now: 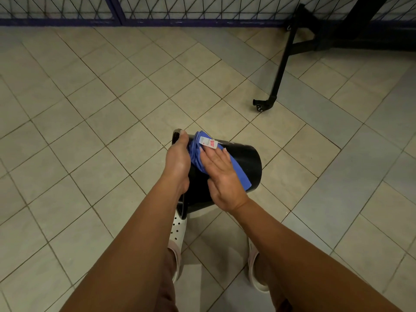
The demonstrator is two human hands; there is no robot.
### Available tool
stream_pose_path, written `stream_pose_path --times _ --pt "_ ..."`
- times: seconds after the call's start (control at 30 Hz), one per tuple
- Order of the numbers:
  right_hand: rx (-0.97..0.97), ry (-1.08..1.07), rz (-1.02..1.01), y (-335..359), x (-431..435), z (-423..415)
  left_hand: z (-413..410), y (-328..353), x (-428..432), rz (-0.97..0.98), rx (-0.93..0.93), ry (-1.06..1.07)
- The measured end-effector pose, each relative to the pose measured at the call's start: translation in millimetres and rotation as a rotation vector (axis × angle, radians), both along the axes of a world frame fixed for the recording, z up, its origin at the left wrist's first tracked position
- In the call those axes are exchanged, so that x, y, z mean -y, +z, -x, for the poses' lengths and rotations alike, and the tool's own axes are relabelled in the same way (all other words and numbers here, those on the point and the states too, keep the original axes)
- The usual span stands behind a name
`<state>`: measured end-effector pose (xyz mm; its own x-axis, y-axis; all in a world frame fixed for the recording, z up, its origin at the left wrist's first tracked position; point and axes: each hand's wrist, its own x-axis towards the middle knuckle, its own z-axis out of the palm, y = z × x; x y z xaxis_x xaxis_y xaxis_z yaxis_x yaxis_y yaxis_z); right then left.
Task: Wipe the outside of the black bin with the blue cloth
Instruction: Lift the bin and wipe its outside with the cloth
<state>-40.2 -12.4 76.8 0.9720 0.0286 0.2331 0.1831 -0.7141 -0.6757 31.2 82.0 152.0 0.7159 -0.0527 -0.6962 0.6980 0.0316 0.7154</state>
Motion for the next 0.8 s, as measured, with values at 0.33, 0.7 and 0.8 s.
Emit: stream_pose_path --times 0.33,0.7,0.8 --pt "-0.1 -0.35 -0.185 -17.7 40.7 6.4 -0.7 6.7 1.1 -0.021 -0.055 0.128" --pt "-0.22 -0.82 -0.282 -7.2 42.8 -6.2 0.4 4.1 0.2 0.011 -0.053 0.095" --pt "-0.194 -0.806 -0.27 -5.9 30.1 -1.2 -1.0 2.8 -2.6 0.007 -0.077 0.069"
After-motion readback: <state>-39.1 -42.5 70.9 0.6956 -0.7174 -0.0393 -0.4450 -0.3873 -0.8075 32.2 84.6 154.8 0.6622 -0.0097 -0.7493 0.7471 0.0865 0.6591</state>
